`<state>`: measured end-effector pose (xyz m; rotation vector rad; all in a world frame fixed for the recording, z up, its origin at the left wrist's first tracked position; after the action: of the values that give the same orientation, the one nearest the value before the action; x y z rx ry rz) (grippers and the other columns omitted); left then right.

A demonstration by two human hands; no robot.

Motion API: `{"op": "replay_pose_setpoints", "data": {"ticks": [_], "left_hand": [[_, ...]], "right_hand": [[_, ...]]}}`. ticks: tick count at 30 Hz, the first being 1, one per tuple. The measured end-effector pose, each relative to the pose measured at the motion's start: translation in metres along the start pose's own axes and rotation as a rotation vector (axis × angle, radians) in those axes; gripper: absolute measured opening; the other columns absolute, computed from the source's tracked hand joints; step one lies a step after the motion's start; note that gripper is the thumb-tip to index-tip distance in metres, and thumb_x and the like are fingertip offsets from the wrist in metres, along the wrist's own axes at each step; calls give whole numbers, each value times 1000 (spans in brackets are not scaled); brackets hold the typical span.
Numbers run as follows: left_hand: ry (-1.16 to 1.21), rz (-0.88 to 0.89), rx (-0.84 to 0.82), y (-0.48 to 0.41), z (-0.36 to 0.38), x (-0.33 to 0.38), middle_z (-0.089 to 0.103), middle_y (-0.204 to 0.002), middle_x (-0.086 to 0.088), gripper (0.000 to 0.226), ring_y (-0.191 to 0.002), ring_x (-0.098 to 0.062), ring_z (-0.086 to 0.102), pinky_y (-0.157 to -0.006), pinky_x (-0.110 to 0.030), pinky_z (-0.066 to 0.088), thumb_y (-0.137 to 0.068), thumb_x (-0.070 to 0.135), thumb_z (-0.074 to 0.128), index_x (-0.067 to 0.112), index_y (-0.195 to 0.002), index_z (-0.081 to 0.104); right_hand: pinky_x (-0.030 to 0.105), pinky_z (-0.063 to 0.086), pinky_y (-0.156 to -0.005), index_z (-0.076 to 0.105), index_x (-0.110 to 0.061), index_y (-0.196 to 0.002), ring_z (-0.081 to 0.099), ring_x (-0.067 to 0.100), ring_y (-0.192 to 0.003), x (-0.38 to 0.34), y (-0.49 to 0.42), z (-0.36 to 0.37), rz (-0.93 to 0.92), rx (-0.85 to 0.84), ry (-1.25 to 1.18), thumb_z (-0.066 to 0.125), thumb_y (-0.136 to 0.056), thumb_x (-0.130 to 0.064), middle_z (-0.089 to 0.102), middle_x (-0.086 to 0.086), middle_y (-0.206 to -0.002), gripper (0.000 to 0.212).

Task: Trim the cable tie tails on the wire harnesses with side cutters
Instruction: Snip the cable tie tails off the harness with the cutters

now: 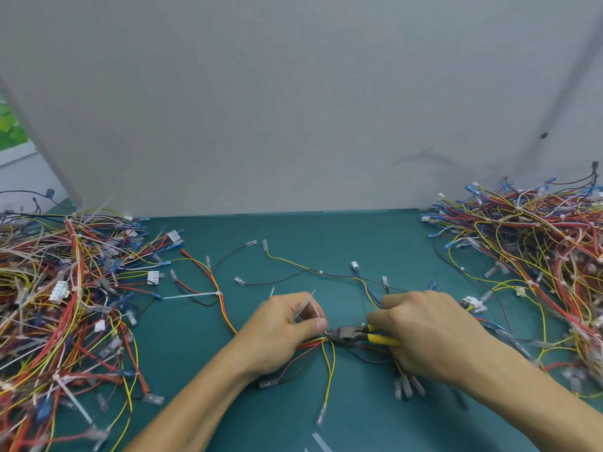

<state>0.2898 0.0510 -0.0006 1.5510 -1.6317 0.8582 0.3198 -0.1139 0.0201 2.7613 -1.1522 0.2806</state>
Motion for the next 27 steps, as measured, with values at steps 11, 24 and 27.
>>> {"op": "replay_pose_setpoints", "data": {"ticks": [11,24,27], "left_hand": [[713,-166,234,9,-37,-4,58,-66,-6,23,-42,-10,26,-39,-19,21,-95,3,40,13,-77,50],[633,-293,410,16,-74,-45,38,-52,2,15,-40,-8,25,-36,-19,24,-85,-6,54,3,-82,64],[291,-260,369,16,-74,-43,54,-50,10,7,-37,-4,37,-38,-14,29,-80,7,72,12,-76,71]], "right_hand": [[32,45,-68,50,-29,-102,56,20,-93,-14,7,-18,151,128,-328,47,-87,-43,43,-10,-99,20],[33,47,-75,53,-31,-99,54,14,-91,-41,-1,-6,56,115,-491,49,-88,-44,47,-12,-97,17],[32,47,-74,53,-34,-98,53,15,-90,-37,2,-6,66,77,-464,49,-88,-46,44,-13,-102,17]]}}
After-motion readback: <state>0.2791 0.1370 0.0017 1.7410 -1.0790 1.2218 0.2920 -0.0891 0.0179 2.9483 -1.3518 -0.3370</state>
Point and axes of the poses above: each hand's wrist, its own y-axis away from the middle knuckle, its own z-axis out of the palm, x = y × z, the point moved 7 cm from there along -y, towards the middle knuckle
